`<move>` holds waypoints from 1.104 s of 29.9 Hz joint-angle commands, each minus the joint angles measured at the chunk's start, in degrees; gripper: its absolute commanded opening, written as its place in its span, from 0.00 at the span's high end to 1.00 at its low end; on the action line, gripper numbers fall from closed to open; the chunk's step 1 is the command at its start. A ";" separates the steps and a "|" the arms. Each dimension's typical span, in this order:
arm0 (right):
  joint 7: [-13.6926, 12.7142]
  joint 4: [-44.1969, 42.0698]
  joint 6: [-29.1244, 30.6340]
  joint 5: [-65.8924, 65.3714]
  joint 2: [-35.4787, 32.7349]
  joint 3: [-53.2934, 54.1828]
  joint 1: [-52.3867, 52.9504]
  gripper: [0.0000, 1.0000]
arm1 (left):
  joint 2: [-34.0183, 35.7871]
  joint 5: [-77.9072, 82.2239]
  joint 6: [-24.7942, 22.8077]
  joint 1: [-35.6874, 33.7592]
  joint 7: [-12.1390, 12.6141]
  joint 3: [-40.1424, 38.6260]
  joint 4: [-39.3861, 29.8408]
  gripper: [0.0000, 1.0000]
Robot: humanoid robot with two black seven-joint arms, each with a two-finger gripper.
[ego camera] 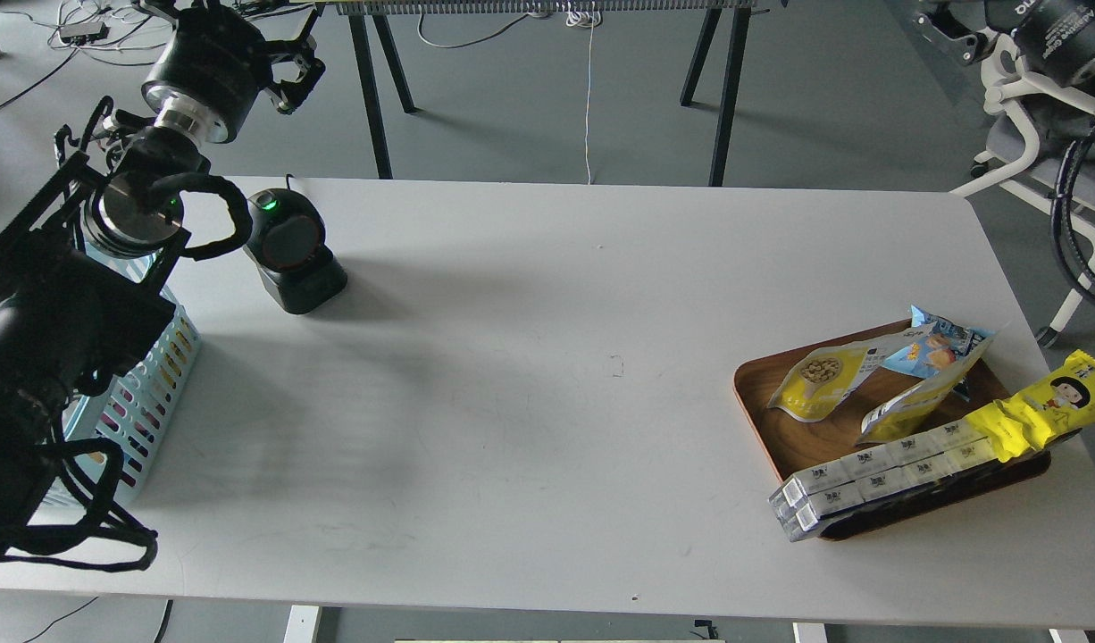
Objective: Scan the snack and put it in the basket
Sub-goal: 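Move the right gripper from rest toward the wooden tray, then lower the right gripper and grasp the yellow snack packet on the tray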
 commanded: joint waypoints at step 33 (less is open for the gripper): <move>0.00 30.94 -33.54 -95.77 26.43 -57.09 40.83 0.03 | -0.86 -0.01 -0.01 -1.93 -0.30 2.12 0.26 0.00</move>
